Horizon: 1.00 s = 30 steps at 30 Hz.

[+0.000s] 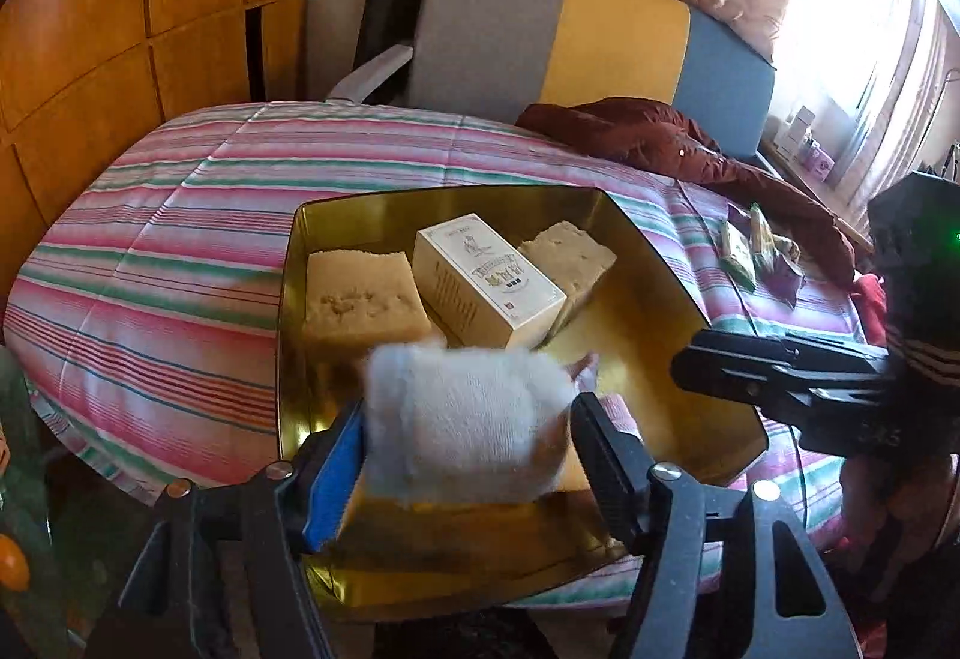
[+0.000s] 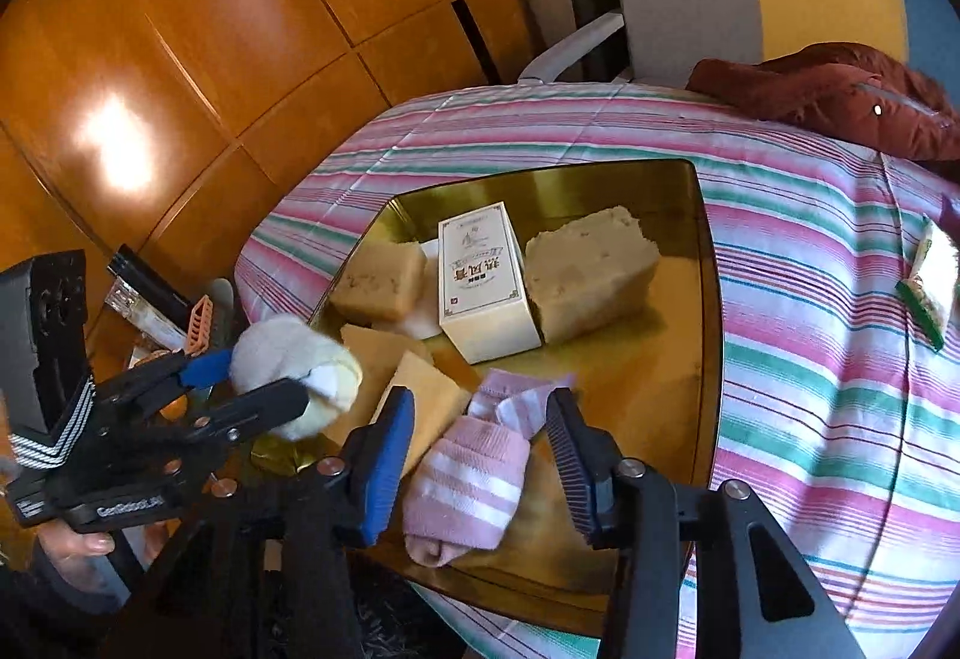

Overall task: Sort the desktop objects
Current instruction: 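Open both tools to drop the socks into the gold tray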

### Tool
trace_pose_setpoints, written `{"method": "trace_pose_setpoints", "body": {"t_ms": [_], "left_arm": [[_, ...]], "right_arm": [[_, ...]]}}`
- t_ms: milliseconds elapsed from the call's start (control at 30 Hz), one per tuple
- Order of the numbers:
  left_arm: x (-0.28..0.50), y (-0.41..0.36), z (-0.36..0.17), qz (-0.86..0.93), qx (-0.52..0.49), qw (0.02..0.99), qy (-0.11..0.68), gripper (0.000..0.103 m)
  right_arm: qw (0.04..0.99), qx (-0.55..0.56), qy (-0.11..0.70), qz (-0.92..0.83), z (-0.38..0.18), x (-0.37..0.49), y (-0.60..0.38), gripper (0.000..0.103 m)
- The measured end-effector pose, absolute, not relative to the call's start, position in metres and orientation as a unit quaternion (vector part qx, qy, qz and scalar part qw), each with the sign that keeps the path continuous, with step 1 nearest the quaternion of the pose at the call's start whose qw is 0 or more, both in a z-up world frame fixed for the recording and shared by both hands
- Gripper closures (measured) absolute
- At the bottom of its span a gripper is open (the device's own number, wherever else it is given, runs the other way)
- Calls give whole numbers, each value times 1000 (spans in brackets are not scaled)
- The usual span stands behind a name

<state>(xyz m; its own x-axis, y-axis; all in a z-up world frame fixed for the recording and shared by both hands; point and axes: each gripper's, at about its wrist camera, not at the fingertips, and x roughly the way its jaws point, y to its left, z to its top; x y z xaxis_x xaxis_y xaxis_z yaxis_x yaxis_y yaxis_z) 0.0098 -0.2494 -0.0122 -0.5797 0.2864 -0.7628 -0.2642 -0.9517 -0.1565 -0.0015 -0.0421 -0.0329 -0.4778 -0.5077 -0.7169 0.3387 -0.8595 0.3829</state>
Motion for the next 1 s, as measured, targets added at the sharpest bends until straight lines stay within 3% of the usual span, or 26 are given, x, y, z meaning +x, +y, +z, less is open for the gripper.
{"method": "trace_pose_setpoints", "body": {"t_ms": [100, 167, 467, 867, 1000], "left_arm": [[5, -248, -9, 898, -419, 133, -6, 30], [2, -250, -4, 903, -409, 131, -15, 21], [1, -237, 17, 920, -375, 113, 13, 22], [3, -209, 42, 931, -342, 124, 44, 22], [3, -200, 45, 930, -341, 133, 44, 22]], "right_arm": [[244, 450, -99, -853, -33, -1, -41, 49], [243, 450, -101, -853, -33, 0, -39, 48], [217, 442, -75, -867, -28, 8, -39, 34], [187, 430, -61, -881, -23, 15, -30, 30], [167, 415, -49, -893, -16, 20, -24, 19]]}}
